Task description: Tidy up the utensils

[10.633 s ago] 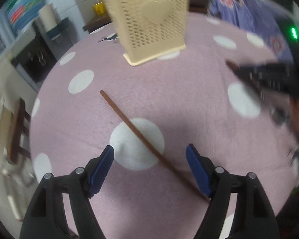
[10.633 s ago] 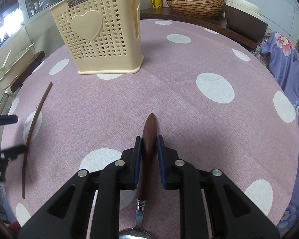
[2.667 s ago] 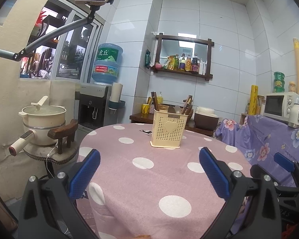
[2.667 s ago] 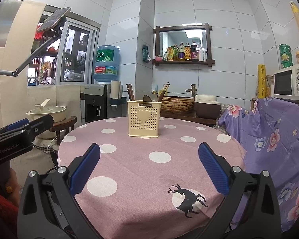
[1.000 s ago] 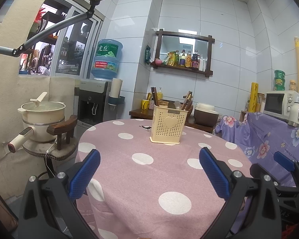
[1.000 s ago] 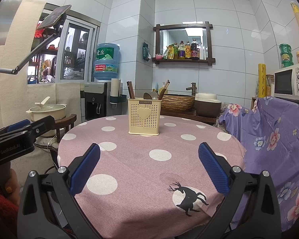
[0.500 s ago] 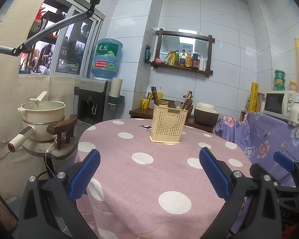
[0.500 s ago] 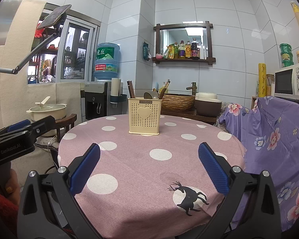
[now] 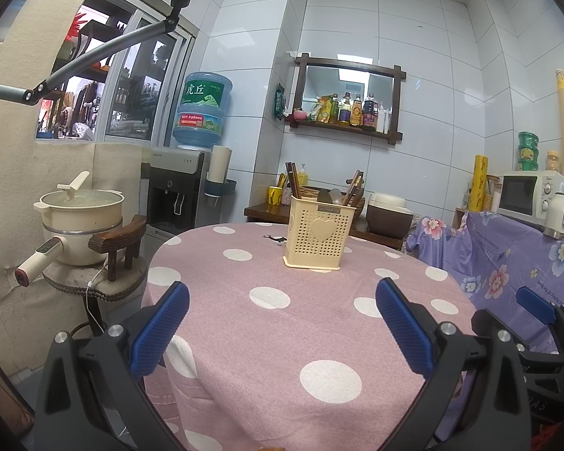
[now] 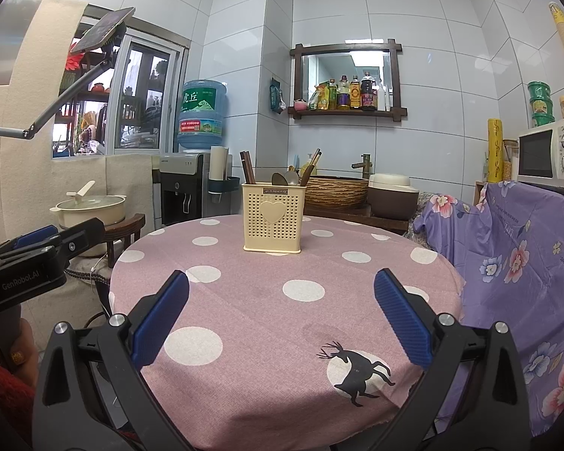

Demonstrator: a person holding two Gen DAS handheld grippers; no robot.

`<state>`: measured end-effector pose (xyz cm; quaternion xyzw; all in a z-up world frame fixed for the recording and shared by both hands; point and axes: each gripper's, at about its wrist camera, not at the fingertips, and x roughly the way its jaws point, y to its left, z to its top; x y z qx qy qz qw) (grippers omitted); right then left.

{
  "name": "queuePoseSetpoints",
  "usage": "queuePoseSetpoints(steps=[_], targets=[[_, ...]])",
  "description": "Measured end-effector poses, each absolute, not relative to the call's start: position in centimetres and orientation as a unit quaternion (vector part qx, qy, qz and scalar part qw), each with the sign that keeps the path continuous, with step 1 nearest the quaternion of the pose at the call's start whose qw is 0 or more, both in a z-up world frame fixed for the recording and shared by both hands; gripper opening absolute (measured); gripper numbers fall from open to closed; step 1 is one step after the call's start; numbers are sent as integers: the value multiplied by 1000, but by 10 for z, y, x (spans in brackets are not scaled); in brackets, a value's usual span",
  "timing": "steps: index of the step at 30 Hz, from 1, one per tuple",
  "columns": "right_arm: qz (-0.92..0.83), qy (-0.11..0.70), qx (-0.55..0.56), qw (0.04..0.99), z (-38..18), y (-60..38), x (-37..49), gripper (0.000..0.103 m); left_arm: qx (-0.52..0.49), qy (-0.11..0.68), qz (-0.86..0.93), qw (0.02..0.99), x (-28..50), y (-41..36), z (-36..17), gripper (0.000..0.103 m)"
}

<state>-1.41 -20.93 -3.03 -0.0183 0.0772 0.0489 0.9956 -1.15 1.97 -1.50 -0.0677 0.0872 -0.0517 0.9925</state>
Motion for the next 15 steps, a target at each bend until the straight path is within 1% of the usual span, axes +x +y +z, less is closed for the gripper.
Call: queuePoseSetpoints(steps=[15], targets=[[49, 77, -18, 996, -30, -210, -14, 97, -68, 88, -51, 992, -11, 20, -16, 98]])
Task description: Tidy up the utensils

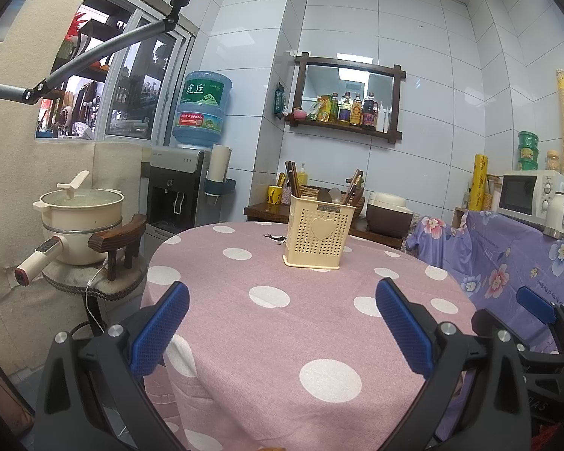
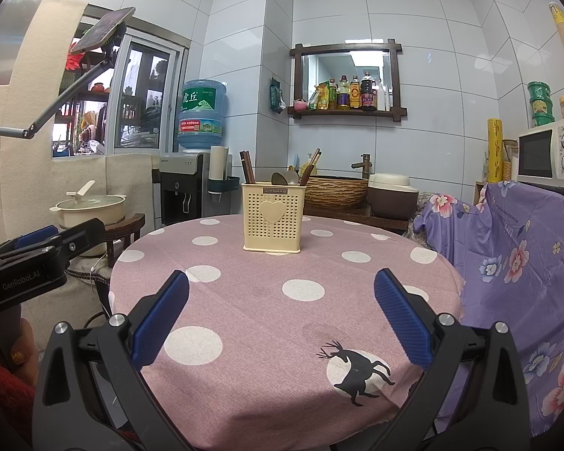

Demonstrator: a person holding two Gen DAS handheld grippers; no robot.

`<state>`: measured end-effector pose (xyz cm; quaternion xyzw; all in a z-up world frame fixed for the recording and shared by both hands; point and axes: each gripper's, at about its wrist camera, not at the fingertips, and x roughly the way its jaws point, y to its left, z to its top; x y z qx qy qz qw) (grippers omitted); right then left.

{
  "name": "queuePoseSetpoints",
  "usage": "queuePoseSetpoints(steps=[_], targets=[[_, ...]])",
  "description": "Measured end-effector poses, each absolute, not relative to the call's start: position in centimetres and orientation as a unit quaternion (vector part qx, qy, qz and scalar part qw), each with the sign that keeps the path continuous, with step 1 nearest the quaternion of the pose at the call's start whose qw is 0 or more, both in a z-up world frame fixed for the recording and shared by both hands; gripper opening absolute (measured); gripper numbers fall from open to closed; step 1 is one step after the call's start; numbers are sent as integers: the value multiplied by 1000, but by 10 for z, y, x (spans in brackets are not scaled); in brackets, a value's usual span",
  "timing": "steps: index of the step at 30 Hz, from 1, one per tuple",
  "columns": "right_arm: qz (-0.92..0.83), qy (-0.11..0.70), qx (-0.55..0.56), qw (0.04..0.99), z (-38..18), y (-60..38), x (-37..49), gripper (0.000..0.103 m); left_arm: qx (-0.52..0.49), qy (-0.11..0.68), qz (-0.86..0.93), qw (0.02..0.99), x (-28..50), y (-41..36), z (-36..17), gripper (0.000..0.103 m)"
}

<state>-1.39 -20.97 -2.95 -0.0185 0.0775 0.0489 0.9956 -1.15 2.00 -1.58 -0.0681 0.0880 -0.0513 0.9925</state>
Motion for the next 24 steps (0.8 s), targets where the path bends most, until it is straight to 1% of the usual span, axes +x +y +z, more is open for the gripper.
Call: queuePoseSetpoints(steps=[24], targets=[[49, 79, -19, 995, -32, -209, -14, 97, -68, 89, -51, 992, -11, 19, -14, 98]])
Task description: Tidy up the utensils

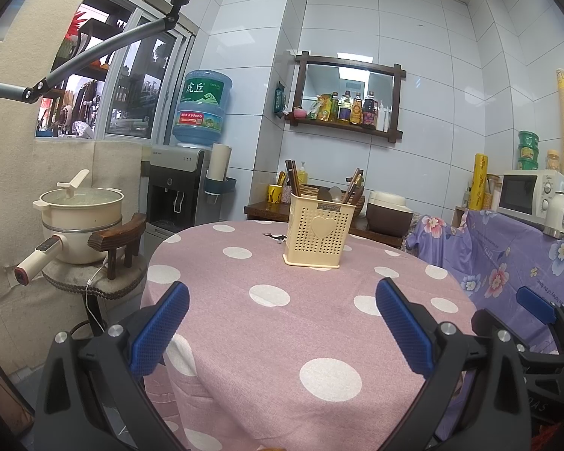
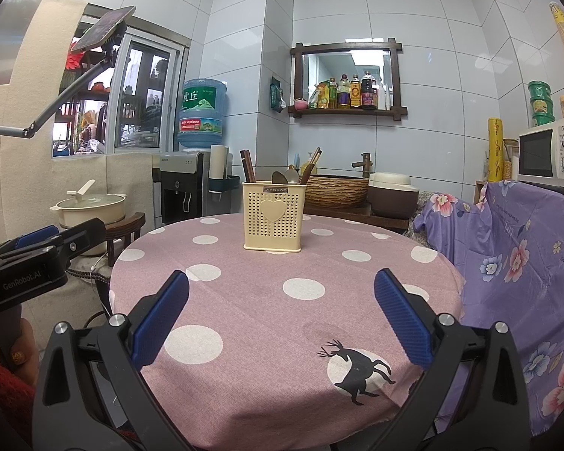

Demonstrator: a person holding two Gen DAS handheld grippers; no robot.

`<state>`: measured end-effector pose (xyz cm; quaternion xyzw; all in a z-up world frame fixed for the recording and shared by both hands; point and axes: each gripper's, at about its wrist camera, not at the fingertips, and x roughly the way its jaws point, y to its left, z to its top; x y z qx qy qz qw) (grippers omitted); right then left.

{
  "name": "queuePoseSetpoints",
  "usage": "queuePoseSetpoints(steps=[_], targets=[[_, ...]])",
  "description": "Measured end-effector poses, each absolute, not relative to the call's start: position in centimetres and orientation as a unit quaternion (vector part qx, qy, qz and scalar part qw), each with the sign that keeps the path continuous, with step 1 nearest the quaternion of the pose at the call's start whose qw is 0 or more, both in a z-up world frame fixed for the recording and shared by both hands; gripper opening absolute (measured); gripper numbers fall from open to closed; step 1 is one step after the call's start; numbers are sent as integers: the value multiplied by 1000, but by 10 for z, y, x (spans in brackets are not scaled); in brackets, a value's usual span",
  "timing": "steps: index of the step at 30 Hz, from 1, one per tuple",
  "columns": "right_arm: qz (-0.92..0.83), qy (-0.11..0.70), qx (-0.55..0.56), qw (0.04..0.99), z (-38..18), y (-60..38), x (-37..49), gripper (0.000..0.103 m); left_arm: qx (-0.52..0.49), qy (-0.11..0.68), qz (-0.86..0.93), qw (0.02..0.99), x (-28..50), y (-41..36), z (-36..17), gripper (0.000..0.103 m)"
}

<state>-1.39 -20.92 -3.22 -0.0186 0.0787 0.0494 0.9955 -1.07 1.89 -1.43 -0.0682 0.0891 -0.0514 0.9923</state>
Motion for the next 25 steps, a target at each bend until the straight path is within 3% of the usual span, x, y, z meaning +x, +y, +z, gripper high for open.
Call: queuePoseSetpoints(steps=[25], targets=[[50, 80, -19, 995, -32, -209, -14, 97, -67, 89, -48, 993, -15, 16, -22, 98]])
